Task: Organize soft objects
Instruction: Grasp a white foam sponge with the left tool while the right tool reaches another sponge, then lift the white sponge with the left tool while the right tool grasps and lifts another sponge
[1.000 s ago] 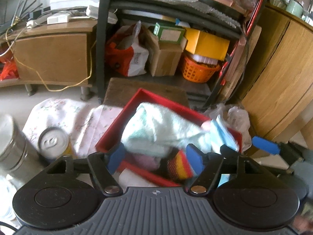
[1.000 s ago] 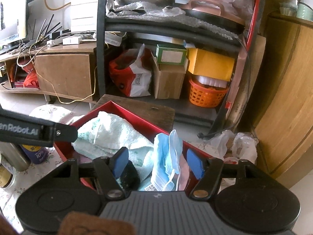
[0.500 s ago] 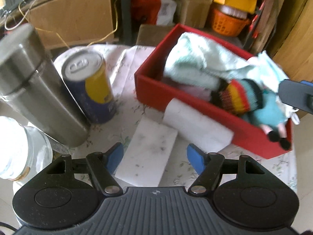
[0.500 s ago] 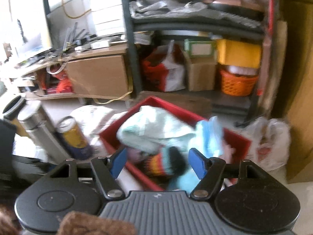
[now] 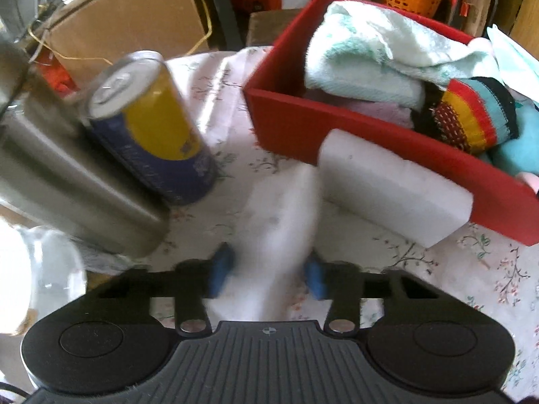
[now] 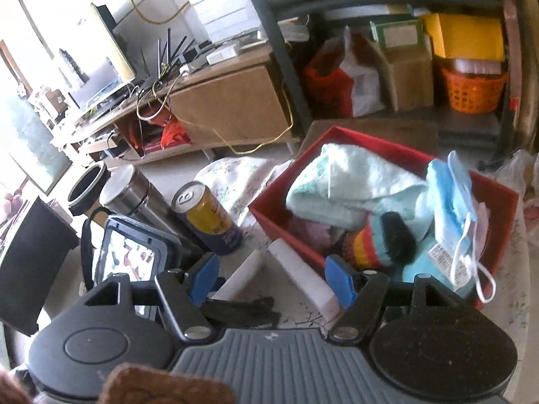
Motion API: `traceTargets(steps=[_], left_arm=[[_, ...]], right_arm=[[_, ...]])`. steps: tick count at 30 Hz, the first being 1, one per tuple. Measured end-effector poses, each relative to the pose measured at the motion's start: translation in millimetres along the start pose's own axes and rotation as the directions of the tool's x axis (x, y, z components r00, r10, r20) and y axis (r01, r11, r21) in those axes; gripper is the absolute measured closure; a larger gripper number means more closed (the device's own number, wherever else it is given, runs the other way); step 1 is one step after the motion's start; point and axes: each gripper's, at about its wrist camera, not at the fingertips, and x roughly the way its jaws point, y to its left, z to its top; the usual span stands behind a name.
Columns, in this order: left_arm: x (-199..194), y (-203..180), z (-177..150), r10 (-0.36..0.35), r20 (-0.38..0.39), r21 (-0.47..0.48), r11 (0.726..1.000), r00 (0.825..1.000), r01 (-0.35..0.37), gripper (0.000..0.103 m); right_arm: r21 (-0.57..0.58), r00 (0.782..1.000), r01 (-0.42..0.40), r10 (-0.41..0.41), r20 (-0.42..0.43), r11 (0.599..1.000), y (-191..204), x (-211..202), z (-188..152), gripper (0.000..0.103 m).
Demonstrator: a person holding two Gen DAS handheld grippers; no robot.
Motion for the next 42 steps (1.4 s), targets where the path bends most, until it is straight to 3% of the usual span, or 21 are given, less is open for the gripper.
traceTargets(steps=[4, 8, 11, 16, 25, 26, 28, 30, 31, 33, 34, 36, 42], left_arm=[[-7, 14, -8, -0.028, -0.003, -0.020, 0.999, 1.000, 0.028, 0.069], [-15, 24, -16, -0.092, -0.016, -0.040, 0.995, 0.996, 0.091, 0.079], [-22, 33, -22, -0.157, -0.021, -0.066, 0.986, 0.987, 0.156, 0.079], [-23, 34, -23, -0.207, -0.026, -0.094, 0.975, 0.978, 0.203, 0.079], [-18, 43, -25, -0.243, -0.053, -0.118, 0.965, 0.969, 0.235, 0.077], [-17, 43, -26, -0.243, -0.056, -0.116, 0.965, 0.968, 0.235, 0.077], [-17, 44, -26, -0.243, -0.056, -0.113, 0.965, 0.968, 0.236, 0.078], [-19, 48, -27, -0.257, -0.054, -0.127, 0.960, 0.965, 0.249, 0.079], [-20, 50, -27, -0.262, -0.053, -0.132, 0.958, 0.964, 0.254, 0.079], [-22, 52, -29, -0.258, -0.051, -0.131, 0.959, 0.965, 0.250, 0.079], [-22, 52, -31, -0.255, -0.053, -0.128, 0.961, 0.965, 0.247, 0.079], [-19, 52, -33, -0.257, -0.066, -0.128, 0.961, 0.964, 0.247, 0.080], [-15, 50, -32, -0.254, -0.073, -0.120, 0.962, 0.965, 0.244, 0.080]], right_arm=[[0.057, 0.998, -0.041, 0.044, -0.050, 0.998, -5, 16, -3, 0.061], [0.077, 0.995, -0.013, 0.020, -0.098, 0.997, -9, 38, -6, 0.061], [0.083, 0.992, 0.004, 0.006, -0.124, 0.997, -12, 55, -6, 0.061], [0.058, 0.986, 0.053, -0.043, -0.161, 0.997, -12, 82, -7, 0.061], [0.024, 0.977, 0.066, -0.059, -0.207, 0.998, -11, 85, -4, 0.058], [0.037, 0.971, 0.056, -0.046, -0.233, 0.998, -12, 90, -9, 0.058], [0.130, 0.940, -0.069, 0.108, -0.323, 0.989, -13, 100, -20, 0.059], [0.175, 0.927, -0.157, 0.206, -0.314, 0.972, -9, 94, -20, 0.059], [0.144, 0.942, -0.136, 0.173, -0.288, 0.980, -5, 86, -16, 0.060], [0.006, 0.973, -0.024, 0.025, -0.229, 1.000, 8, 75, -9, 0.060], [-0.063, 0.977, 0.029, -0.042, -0.207, 0.998, 15, 74, -8, 0.059], [-0.120, 0.974, 0.078, -0.102, -0.205, 0.990, 19, 82, -11, 0.059], [-0.125, 0.947, 0.088, -0.122, -0.297, 0.988, 9, 122, -26, 0.059]])
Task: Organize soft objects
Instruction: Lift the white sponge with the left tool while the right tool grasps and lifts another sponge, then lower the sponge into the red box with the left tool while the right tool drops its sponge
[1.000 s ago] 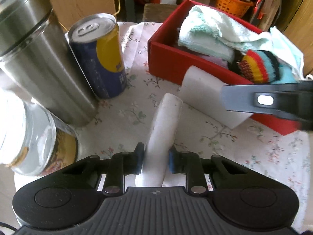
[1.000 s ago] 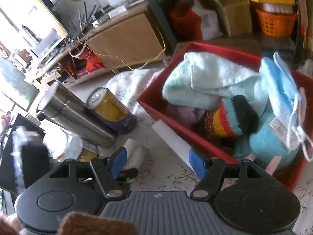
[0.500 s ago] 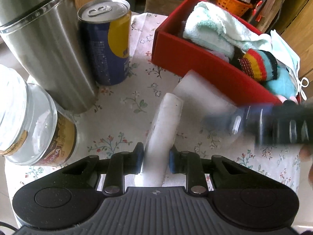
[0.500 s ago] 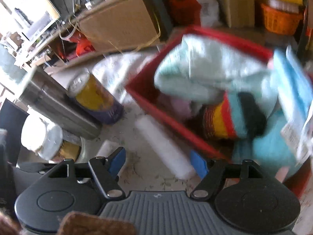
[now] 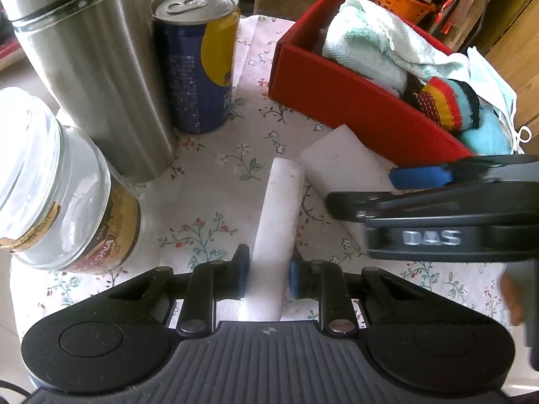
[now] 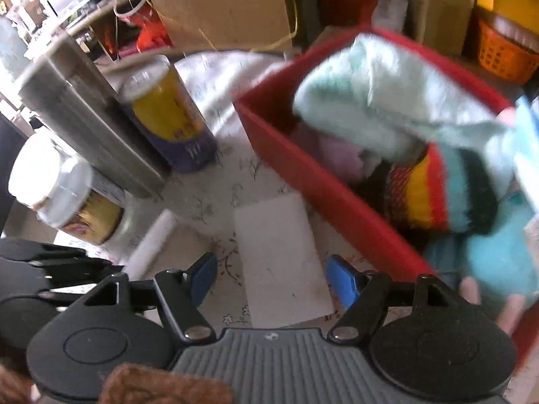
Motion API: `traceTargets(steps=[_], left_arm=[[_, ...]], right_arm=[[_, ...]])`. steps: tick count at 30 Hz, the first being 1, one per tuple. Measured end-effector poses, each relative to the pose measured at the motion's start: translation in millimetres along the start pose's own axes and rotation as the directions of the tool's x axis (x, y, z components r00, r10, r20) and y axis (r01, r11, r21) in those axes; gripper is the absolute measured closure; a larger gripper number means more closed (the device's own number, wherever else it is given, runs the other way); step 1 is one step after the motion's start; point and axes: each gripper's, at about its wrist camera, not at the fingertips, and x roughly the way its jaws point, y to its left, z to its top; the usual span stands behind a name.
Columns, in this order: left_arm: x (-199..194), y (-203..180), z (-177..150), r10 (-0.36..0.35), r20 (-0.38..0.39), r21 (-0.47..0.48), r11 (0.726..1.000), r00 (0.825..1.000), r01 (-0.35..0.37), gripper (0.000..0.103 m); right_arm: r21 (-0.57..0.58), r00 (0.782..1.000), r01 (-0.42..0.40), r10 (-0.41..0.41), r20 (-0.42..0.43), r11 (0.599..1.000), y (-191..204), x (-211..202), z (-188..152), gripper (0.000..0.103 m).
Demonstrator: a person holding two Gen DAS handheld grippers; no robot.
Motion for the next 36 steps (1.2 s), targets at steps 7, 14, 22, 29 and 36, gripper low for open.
traceTargets(steps=[7, 14, 22, 29, 36], left_arm=[[5, -1, 1, 0.007, -0.016, 0.002, 1.000, 1.000, -0.007, 0.080], [-5, -8, 2, 0.001, 0.016, 0.021, 1.000, 1.000, -0.001, 0.081], [-43, -21, 15, -0.077, 0.116, 0.019, 0.997, 0.990, 0.076, 0.081], [-64, -37, 21, -0.119, 0.177, 0.050, 0.992, 0.977, 0.112, 0.080], [-94, -46, 32, -0.177, 0.269, 0.047, 0.984, 0.947, 0.170, 0.080]], right_arm=[[-0.048, 0.998, 0.067, -0.067, -0.007, 0.997, 7, 14, -5, 0.068], [0.007, 1.000, 0.027, -0.027, 0.012, 1.000, -8, -15, -21, 0.081], [0.098, 0.984, -0.059, 0.041, 0.176, 0.993, -29, -98, -36, 0.081], [0.134, 0.963, -0.075, 0.037, 0.266, 0.988, -37, -137, -44, 0.081], [0.153, 0.933, -0.061, 0.002, 0.361, 0.986, -43, -171, -45, 0.080]])
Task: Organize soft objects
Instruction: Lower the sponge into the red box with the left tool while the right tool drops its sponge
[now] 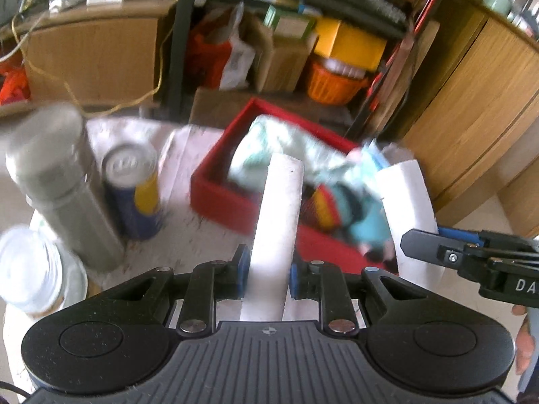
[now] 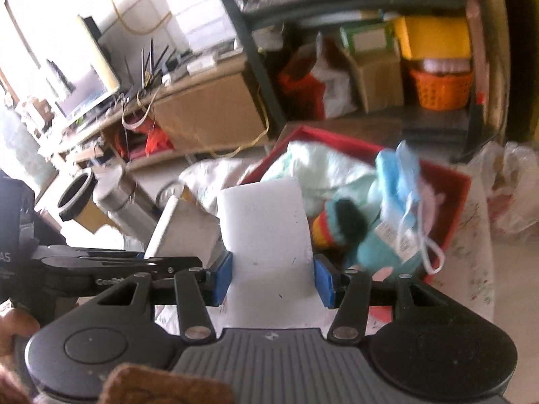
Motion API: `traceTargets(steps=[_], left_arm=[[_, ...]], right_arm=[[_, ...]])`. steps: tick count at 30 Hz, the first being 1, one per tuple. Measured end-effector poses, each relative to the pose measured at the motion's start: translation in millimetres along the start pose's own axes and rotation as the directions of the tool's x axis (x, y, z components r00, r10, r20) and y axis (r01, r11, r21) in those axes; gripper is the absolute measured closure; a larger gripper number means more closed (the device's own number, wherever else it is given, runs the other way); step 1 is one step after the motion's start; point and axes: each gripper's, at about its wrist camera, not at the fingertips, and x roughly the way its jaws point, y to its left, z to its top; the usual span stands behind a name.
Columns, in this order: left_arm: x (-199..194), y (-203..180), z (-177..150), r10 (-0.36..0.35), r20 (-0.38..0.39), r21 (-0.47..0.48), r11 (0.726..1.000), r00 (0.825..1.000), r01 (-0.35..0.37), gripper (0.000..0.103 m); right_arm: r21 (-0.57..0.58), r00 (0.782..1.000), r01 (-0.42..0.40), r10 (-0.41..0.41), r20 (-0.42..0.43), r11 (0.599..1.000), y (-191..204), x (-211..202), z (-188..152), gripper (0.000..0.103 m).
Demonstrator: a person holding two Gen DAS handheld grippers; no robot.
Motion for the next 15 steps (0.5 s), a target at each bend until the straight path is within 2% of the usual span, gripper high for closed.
traceTargets(steps=[6, 15], left_arm=[[-13, -17, 18, -0.045, 0.072, 0.001, 0.999, 0.996, 0.045, 0.080], [-12, -38, 40, -0.067, 0.143, -0.015, 0.997, 0.988, 0.070, 0.080]], right_arm=[[0.019, 0.995, 0.015, -0.017, 0.101, 1.000, -4, -27, 14, 0.080], [0.044, 0.984, 0.035, -0.042, 0.171, 0.998, -9, -36, 31, 0.080]])
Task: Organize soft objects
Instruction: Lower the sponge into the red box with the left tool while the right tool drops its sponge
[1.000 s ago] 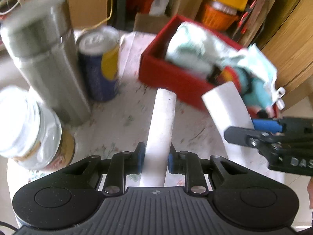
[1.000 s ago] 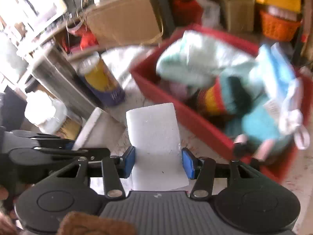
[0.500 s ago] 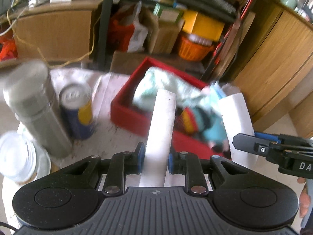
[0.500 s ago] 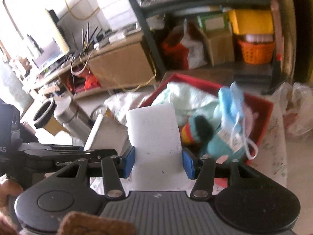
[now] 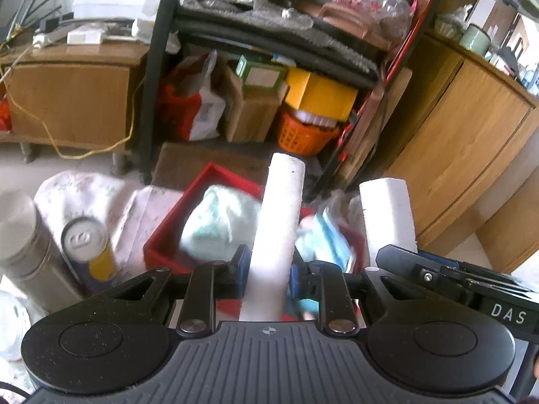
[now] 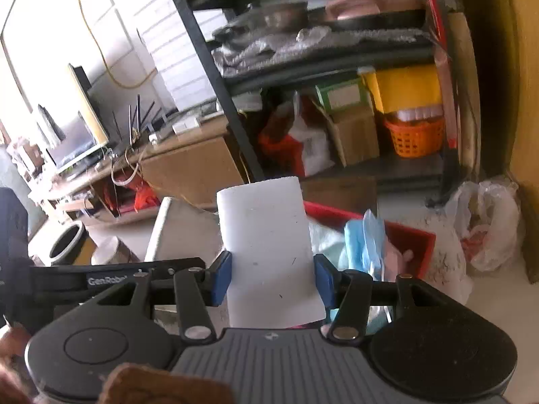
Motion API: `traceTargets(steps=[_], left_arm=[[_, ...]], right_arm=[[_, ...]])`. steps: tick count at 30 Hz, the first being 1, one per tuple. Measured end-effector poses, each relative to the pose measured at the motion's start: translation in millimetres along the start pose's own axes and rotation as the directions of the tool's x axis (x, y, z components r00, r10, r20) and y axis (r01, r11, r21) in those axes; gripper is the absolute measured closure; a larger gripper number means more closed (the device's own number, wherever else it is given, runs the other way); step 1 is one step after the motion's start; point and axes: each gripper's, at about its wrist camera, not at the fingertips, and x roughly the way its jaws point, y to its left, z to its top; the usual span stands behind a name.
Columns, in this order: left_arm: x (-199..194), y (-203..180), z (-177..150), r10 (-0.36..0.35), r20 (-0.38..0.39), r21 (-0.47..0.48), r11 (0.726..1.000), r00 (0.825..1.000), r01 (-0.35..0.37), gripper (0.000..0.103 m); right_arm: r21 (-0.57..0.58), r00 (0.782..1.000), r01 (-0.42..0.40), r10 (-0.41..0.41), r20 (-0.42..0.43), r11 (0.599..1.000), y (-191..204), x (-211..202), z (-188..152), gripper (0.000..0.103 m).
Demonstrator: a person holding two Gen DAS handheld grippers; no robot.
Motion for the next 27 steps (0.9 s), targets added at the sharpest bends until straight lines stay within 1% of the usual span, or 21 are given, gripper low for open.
traceTargets(steps=[3, 6, 8, 11, 16, 18, 21, 23, 27], left_arm=[[1, -6, 9, 0.006, 0.035, -0.005, 1.000, 0.999, -0.006, 0.080], [6, -9, 16, 0.000, 0.049, -0.015, 1.000, 0.999, 0.001, 0.080], [11, -11, 19, 0.003, 0.055, -0.020, 1.000, 0.998, -0.002, 0.080], [23, -16, 23, 0.030, 0.064, -0.010, 1.000, 0.997, -0.030, 0.080], [54, -19, 29, 0.068, 0.052, 0.005, 0.998, 0.996, -0.068, 0.080], [70, -16, 28, 0.079, 0.027, 0.006, 0.997, 0.997, -0.079, 0.079], [90, -6, 23, 0.100, -0.029, -0.011, 0.995, 0.995, -0.100, 0.080], [94, 0, 20, 0.109, -0.052, -0.017, 0.994, 0.993, -0.110, 0.079], [86, 6, 18, 0.116, -0.049, -0.023, 0.993, 0.992, -0.117, 0.078]], right_arm=[[0.015, 0.999, 0.004, -0.004, 0.038, 1.000, -3, -4, 8, 0.080], [0.031, 0.998, 0.009, -0.011, 0.063, 0.999, -6, -5, 14, 0.079], [0.027, 0.997, 0.023, -0.025, 0.075, 0.999, -7, -4, 18, 0.079], [0.013, 0.994, 0.061, -0.062, 0.086, 0.998, -9, 5, 23, 0.078], [0.031, 0.995, 0.096, -0.096, 0.027, 0.995, -22, 39, 21, 0.078], [0.031, 0.992, 0.126, -0.126, 0.007, 0.992, -28, 56, 18, 0.078], [0.035, 0.988, 0.150, -0.149, -0.042, 0.988, -37, 82, 12, 0.078], [0.035, 0.986, 0.151, -0.148, -0.075, 0.988, -39, 96, 8, 0.076], [0.029, 0.980, 0.169, -0.165, -0.111, 0.985, -41, 112, -1, 0.071]])
